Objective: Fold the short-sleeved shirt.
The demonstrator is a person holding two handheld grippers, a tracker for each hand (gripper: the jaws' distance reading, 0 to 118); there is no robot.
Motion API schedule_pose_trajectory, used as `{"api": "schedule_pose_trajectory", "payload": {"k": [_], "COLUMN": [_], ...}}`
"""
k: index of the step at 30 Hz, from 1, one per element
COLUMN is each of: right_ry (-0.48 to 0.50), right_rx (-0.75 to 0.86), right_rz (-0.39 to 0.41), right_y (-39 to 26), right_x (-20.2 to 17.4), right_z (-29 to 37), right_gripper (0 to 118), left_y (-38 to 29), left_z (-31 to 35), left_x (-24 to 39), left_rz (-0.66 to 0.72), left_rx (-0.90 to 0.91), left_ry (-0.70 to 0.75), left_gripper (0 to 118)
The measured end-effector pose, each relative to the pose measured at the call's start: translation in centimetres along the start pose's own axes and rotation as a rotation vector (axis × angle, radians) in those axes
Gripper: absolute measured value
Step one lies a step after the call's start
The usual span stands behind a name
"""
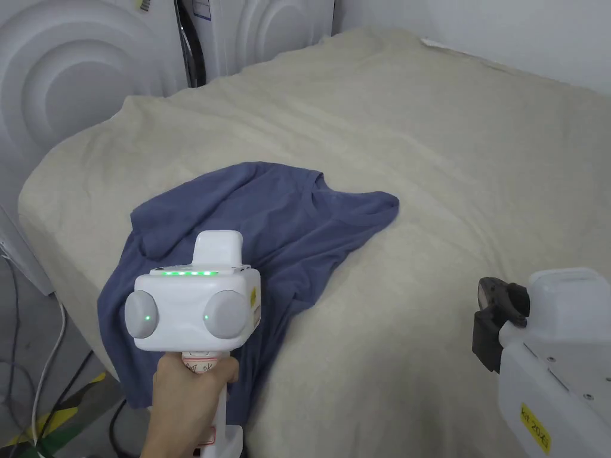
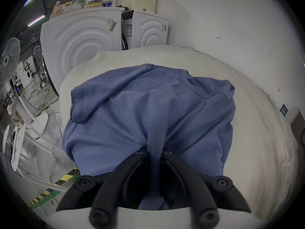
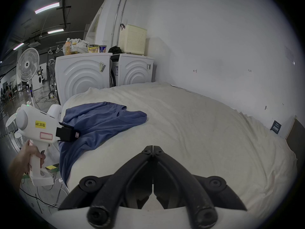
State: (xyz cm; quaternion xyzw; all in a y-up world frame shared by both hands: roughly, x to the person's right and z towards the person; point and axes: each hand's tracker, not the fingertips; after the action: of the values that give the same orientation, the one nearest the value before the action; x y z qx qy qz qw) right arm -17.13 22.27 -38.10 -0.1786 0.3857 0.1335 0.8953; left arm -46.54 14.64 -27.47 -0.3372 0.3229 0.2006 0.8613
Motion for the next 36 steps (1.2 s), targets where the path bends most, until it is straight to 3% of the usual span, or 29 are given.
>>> {"api": "schedule_pose_trajectory", "payload": {"k": [10,13,15,19,23,36], "right_ry": [-0.03,-0.057,-0.078,-0.123,-0.173,-0.434], "right_rx": [0.032,0.076,0.097,0.141,0.177,0.241], "right_rz": [0.01,0.005,0.005,-0.019,-0.047,-0.165], "right_y": [0.9,1.7,2.0,2.2,1.7,-2.1], "right_x": [1.6,2.6,3.3,4.9,6.8,15.7], "right_z": [3.2,5.4,6.8,10.2,13.8,25.4], "right_gripper": [0,0,0,0,0,0], "left_y": [0.8,2.3,3.0,5.6,7.6,7.4], "left_z": [3.7,6.7,9.1,15.0,20.7,33.3], "left_x": [1.3,2.0,3.2,5.5,9.4,25.6], "left_rz": [-0.051,-0.045,-0.145,-0.139,-0.242,-0.447], "left_rx": [0.023,0.108,0.154,0.288,0.407,0.619], "left_ry": [0.022,0.031,0.07,-0.02,-0.049,-0.439], "left_gripper": [10,10,10,10,10,10]}}
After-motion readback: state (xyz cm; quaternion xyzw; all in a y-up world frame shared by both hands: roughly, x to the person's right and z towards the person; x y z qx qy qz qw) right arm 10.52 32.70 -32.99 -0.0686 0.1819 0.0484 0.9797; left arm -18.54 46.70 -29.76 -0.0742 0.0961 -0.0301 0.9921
